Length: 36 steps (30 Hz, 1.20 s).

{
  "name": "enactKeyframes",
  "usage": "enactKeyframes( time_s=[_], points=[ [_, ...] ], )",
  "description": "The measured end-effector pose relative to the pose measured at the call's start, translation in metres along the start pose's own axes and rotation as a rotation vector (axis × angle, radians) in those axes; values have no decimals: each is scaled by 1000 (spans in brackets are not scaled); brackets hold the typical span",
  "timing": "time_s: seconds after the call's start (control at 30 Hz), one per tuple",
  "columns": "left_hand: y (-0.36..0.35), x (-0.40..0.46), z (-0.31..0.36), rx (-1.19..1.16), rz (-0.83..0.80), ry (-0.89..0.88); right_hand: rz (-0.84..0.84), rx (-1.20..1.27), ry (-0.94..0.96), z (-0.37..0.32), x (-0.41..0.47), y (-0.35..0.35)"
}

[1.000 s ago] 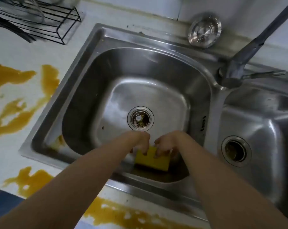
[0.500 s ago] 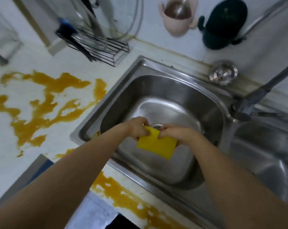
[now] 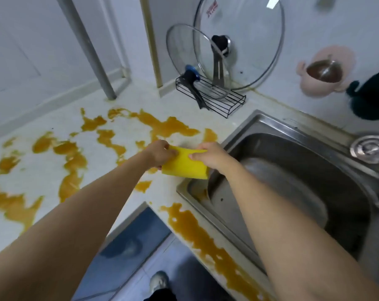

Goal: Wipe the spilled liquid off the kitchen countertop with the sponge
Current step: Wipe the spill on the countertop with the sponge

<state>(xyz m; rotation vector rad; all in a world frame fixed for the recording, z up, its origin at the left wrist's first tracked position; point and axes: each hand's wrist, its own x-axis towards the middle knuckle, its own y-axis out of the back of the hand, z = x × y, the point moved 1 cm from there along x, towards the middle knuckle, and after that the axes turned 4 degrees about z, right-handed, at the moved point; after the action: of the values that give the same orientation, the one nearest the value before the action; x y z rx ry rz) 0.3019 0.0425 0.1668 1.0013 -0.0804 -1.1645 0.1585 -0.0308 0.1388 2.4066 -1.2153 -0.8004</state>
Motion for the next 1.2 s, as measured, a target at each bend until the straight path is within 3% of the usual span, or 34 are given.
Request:
enactKeyframes(
  time_s=[0.13, 0.23, 0.3, 0.37, 0.6, 0.73, 0.9, 1.0, 1.03, 1.13, 1.2],
  points=[
    [24, 25, -34, -36, 48, 15, 69, -195, 34, -16, 20, -38],
    [37, 35, -51, 0, 108, -29, 198, -377, 218, -19, 21, -57],
    [47, 41, -64, 66, 131, -62, 116, -432, 299, -23, 21, -69],
    [50, 47, -74, 146, 118, -94, 65, -513, 293, -25, 21, -76],
    [43, 73, -103, 393, 81, -134, 134, -659, 259, -32, 20, -118],
    [39, 88, -114, 489, 58, -79, 360, -699, 3, -29, 31, -96],
    [37, 91, -115, 531, 34, -55, 206, -716, 191, -37, 30, -127],
    [37, 91, -116, 562, 7, -59, 400, -653, 11, -28, 41, -103],
    [37, 91, -115, 574, 10, -61, 396, -646, 1, -30, 42, -104],
    [37, 90, -113, 558, 23, -55, 172, -661, 196, -37, 40, -125],
    [38, 90, -113, 540, 21, -54, 159, -698, 221, -35, 41, -117]
  ],
)
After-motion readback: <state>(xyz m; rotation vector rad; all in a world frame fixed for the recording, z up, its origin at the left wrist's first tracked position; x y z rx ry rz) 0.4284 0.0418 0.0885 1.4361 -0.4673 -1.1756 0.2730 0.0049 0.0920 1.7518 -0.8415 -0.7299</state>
